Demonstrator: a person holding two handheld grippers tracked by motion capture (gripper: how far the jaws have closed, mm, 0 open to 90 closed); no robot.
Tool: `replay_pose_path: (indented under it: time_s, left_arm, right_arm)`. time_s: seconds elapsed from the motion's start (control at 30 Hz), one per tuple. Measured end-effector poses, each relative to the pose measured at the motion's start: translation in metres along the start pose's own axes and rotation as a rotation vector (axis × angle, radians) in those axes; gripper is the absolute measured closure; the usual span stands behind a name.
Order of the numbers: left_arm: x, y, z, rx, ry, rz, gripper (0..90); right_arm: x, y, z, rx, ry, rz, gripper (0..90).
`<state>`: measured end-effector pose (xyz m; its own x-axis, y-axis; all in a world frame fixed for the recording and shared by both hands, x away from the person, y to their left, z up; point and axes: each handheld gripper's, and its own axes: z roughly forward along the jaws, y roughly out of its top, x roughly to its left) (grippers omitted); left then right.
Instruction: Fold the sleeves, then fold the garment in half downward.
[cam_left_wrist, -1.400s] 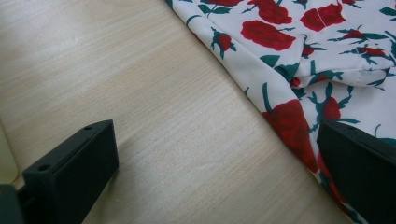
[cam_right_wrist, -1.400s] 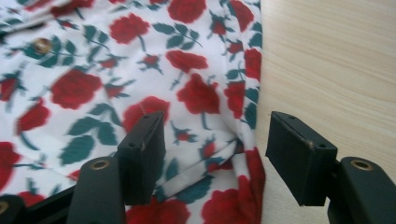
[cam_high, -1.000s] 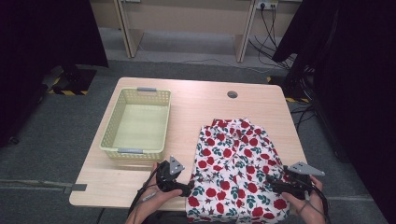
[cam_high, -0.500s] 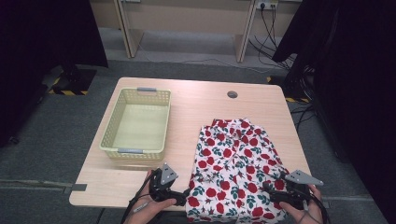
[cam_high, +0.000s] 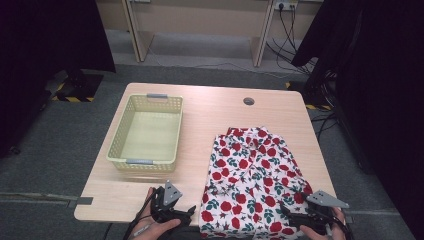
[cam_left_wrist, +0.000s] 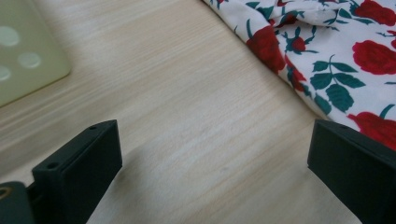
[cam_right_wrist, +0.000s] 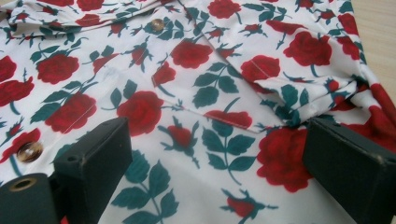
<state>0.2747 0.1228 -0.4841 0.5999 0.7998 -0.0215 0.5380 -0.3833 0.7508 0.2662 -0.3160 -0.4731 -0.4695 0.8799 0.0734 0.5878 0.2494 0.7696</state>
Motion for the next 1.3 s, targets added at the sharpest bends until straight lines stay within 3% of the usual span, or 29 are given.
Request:
replay_pose_path:
  time_s: [0.5,0.8,1.3]
  left_arm:
    - [0.005,-0.017,-0.011,-0.006,0.019,-0.017,1.9]
    - [0.0,-0.018,-0.015,0.014,0.008,-0.004,1.2]
    - [-0.003,-0.019,-0.013,-0.019,0.018,-0.014,2.3]
  right_arm:
    - [0.003,-0.013,-0.004,0.002,0.007,0.004,7.7]
    - [0.004,-0.019,-0.01,-0.013,0.009,0.018,7.6]
    - [0.005,-0.02,-0.013,-0.024,0.014,0.02,7.6]
